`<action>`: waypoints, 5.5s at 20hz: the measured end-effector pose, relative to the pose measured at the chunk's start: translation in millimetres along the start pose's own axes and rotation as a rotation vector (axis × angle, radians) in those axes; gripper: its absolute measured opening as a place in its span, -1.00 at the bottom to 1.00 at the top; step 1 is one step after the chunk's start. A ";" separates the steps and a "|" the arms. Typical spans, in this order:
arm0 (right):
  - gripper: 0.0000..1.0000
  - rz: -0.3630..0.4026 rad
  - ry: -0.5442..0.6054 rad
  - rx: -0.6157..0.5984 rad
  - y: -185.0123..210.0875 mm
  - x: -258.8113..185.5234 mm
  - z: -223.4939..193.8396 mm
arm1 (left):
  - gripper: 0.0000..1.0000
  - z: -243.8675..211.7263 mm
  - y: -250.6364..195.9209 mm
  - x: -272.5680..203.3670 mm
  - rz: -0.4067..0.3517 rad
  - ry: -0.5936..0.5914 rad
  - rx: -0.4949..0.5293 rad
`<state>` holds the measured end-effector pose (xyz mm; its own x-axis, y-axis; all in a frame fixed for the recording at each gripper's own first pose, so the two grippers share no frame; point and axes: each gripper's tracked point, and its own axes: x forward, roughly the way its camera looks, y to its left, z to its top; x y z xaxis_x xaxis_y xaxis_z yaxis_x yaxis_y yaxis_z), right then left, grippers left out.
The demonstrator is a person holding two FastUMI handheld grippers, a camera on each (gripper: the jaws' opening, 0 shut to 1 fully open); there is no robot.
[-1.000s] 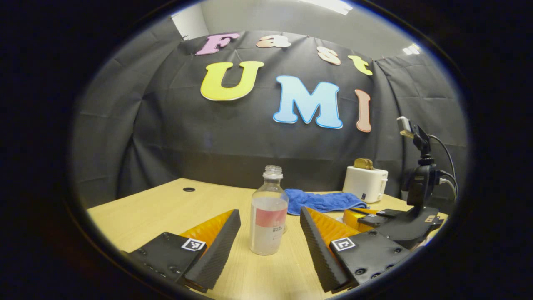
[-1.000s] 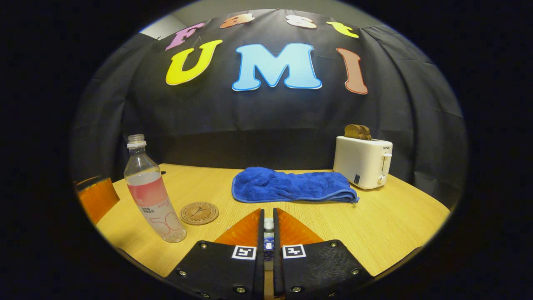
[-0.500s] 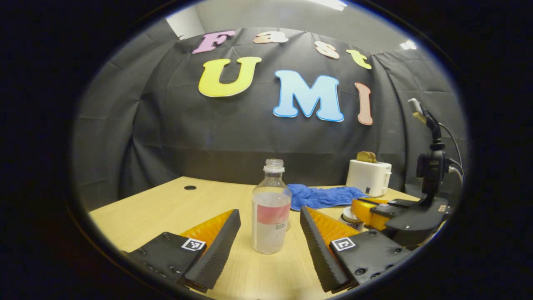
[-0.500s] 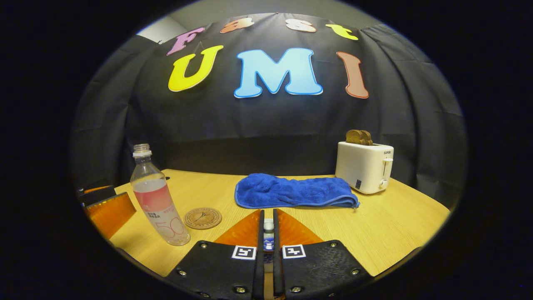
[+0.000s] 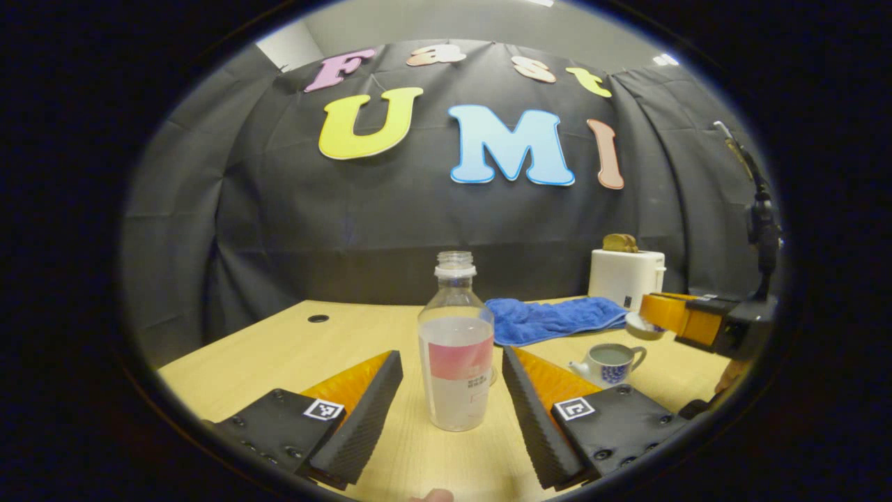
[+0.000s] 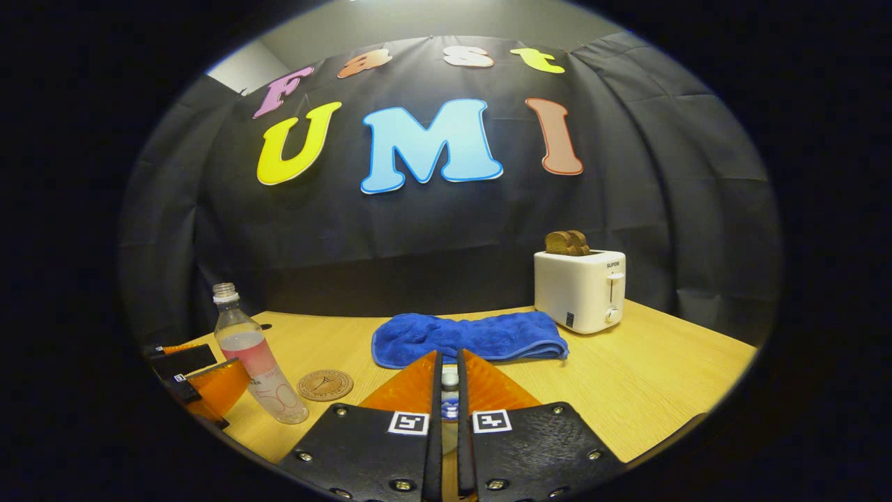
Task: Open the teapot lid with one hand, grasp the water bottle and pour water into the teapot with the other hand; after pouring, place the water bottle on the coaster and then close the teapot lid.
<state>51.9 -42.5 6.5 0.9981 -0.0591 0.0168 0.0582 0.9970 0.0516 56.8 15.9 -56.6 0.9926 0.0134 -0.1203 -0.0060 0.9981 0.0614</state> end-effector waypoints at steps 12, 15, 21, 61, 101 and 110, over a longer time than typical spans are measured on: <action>-0.83 -0.050 -0.037 0.098 -28.9 -8.5 15.9 | 0.79 -15.3 -9.3 33.4 0.013 0.036 0.077; -0.84 -0.044 -0.043 0.108 -28.3 -10.3 19.1 | 0.75 -17.0 -11.5 32.6 -0.001 0.036 0.074; -0.84 -0.055 -0.096 0.125 -37.7 -18.4 36.5 | 0.75 -5.8 0.3 26.8 0.069 0.025 0.369; -0.83 -0.080 -0.076 0.188 -74.5 -40.9 20.7 | 0.75 44.7 -43.4 52.0 -0.046 -0.077 1.680; -0.83 -0.097 -0.077 0.204 -79.5 -43.6 19.0 | 0.76 74.3 -61.8 52.9 -0.036 -0.198 2.025; -0.83 -0.100 -0.083 0.209 -80.0 -43.5 21.5 | 0.75 85.2 -67.6 51.2 -0.029 -0.228 2.100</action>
<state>3.4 -120.8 23.1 0.9820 -0.1698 0.0832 0.1428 0.9544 0.2624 118.3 -56.0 17.5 0.9845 -0.1652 -0.0581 -0.0432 -0.5507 0.8336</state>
